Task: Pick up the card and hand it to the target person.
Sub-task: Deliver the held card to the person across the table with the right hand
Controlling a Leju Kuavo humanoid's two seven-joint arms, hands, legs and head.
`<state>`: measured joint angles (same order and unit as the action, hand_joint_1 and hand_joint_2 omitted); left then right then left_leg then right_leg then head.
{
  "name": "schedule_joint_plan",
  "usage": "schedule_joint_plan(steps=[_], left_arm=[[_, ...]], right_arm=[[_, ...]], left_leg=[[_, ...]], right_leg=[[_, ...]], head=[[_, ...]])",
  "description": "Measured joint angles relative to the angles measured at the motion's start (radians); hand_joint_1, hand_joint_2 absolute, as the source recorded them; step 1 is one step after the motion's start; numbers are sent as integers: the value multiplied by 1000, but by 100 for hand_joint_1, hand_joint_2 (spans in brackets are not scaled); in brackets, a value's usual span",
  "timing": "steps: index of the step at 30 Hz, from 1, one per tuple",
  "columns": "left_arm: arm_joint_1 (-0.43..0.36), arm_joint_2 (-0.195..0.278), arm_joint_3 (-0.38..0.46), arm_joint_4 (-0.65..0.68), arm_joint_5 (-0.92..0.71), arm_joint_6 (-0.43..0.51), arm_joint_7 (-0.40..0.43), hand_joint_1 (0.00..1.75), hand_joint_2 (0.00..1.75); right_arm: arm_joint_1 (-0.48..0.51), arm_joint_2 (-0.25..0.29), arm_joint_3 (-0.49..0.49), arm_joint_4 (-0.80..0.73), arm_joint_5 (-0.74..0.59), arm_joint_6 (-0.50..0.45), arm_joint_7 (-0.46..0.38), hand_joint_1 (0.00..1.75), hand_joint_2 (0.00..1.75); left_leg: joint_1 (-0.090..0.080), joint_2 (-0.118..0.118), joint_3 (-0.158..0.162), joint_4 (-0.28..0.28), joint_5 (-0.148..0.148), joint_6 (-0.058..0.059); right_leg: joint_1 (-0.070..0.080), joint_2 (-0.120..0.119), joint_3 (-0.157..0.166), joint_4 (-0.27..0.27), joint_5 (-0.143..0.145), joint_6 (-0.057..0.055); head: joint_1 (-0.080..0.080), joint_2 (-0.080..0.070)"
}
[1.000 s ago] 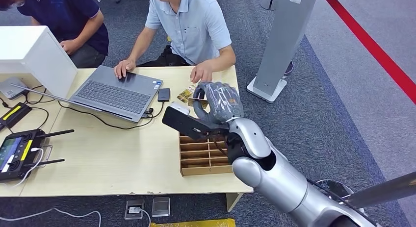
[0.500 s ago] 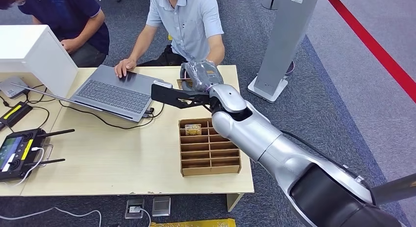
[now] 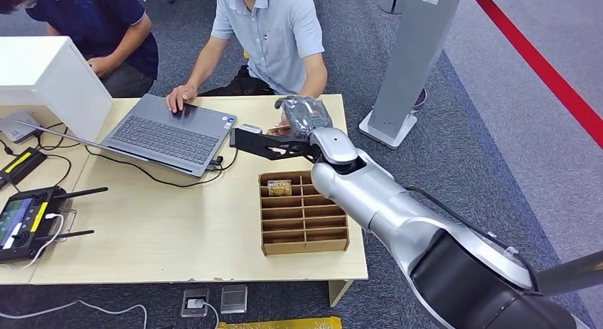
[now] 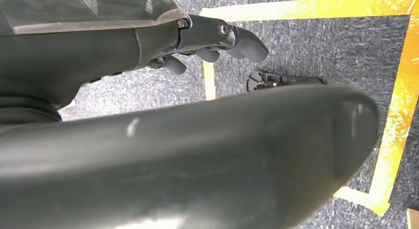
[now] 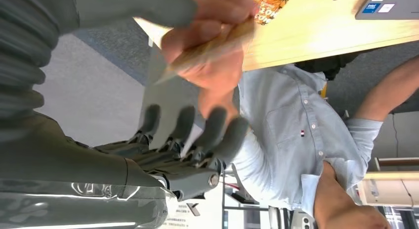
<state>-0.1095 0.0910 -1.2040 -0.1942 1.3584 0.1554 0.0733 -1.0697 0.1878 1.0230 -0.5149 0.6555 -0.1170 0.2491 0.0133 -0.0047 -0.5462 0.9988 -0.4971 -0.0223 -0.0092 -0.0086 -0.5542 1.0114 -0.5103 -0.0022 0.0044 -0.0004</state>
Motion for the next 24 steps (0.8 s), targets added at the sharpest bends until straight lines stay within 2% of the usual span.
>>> schedule_joint_plan(steps=[9, 14, 19, 24], left_arm=[[1, 1, -4, 0, 20, 3, -7, 0, 0], [2, 1, -4, 0, 40, 16, -4, 0, 0], [8, 1, -4, 0, 62, 34, 11, 0, 0], [14, 1, -3, 0, 74, 50, 21, 0, 0]], right_arm=[[-21, -1, 10, 1, -42, -85, -41, 0, 175], [7, -46, -12, -123, -86, -137, -10, 0, 175], [154, -139, -75, -382, -155, -199, 26, 0, 175], [414, -226, -171, -687, -293, -252, -59, 0, 175]], left_leg=[[0, 1, 0, 0, 0, 0], [0, 1, 1, 0, 0, 0], [0, 1, 2, 0, 0, 0], [0, 0, 2, 0, -1, 0]], right_leg=[[0, 0, 0, 0, 0, 0], [0, 0, 0, 0, 0, 0], [0, 1, 0, -1, 0, 0], [0, 0, 1, -2, -1, 0]], head=[[0, 0], [0, 0], [1, 0], [1, 0]])
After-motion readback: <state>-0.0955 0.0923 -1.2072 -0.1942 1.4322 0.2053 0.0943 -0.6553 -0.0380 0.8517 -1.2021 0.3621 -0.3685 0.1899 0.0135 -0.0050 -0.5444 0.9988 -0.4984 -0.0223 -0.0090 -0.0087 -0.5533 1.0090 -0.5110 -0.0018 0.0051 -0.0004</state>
